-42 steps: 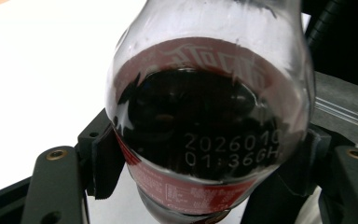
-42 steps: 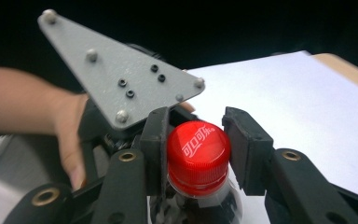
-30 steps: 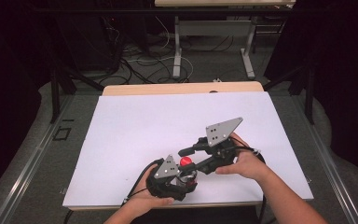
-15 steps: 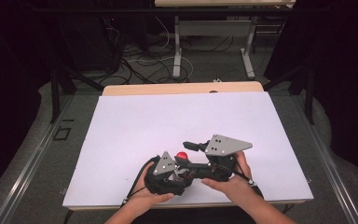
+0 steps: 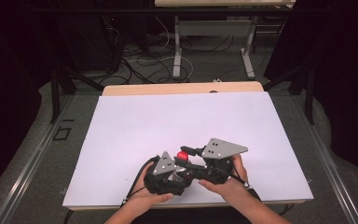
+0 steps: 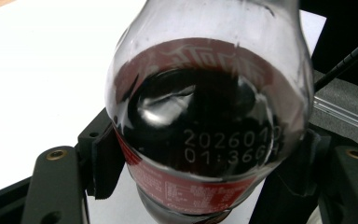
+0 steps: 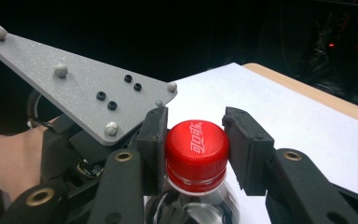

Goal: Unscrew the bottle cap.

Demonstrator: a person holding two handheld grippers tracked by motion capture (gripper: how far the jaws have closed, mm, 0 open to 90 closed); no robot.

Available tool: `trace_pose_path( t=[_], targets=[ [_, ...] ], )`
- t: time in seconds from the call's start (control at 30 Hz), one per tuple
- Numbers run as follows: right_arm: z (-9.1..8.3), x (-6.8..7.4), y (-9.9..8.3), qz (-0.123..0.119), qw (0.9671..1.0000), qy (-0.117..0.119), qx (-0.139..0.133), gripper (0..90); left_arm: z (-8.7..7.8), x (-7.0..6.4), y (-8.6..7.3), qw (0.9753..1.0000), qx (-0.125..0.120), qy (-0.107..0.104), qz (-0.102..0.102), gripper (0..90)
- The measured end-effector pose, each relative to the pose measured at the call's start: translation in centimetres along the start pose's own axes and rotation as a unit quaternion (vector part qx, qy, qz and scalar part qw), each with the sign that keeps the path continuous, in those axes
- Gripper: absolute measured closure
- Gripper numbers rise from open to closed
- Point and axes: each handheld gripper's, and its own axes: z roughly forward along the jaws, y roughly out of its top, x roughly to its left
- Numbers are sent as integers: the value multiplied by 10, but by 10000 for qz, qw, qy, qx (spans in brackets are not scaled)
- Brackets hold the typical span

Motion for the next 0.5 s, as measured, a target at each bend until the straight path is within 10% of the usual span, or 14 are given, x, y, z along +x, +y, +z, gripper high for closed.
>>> trace_pose_path(
  t=[0.23, 0.5],
  targets=[
    [1, -15, 4, -268, 9963, 788, 190, 613, 1, -1, -1, 9999, -59, -58, 71, 291],
    [11, -56, 18, -772, 9605, 2603, 613, 615, 1, -2, -1, 9992, -25, -295, 278, 291]
  ],
)
